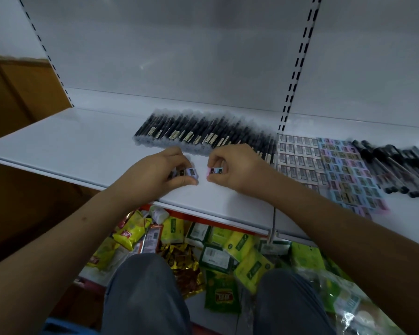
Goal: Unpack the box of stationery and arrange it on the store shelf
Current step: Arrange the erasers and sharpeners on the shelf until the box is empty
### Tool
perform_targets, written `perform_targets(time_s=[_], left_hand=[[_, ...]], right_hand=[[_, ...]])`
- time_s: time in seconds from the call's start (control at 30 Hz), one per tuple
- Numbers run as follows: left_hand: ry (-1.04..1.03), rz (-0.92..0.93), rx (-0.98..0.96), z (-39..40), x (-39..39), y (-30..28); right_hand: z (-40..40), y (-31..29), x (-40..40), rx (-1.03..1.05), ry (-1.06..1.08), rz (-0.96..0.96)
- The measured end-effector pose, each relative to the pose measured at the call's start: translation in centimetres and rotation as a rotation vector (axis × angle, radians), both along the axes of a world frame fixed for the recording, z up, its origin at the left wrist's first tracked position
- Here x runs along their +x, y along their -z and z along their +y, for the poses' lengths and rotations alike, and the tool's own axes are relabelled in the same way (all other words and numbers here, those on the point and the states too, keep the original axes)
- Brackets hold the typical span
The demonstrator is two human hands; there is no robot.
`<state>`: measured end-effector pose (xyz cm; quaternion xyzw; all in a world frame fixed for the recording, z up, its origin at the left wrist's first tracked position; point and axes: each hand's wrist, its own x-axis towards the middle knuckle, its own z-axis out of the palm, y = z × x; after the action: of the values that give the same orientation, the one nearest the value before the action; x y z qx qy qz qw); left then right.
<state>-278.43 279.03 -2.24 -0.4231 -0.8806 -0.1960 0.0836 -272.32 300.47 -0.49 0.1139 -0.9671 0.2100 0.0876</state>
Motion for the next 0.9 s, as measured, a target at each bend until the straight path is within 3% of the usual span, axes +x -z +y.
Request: perform_targets(time_s=[0.17,0.43,0.67,0.9], left_hand=[[0.111,-0.003,0.097,3.7,2.8,-1.2],[0.354,0.038,0.023,15.0,9.9,-1.9],[0.378,0.078,-0.06,17.5,12.5,-0.6],[0.416,0.042,0.004,16.2,12.5,-0.4]], right_hand=[[4.3,-3.1,7.2,-0.045,-0.001,0.137],[17.2,-2.5,21.4,-0.001,0.324,0.06],[18.3,0.2,21.8,0.004,0.317,0.077],[17.9,1.0,21.2,-0.012,0.298,0.176]])
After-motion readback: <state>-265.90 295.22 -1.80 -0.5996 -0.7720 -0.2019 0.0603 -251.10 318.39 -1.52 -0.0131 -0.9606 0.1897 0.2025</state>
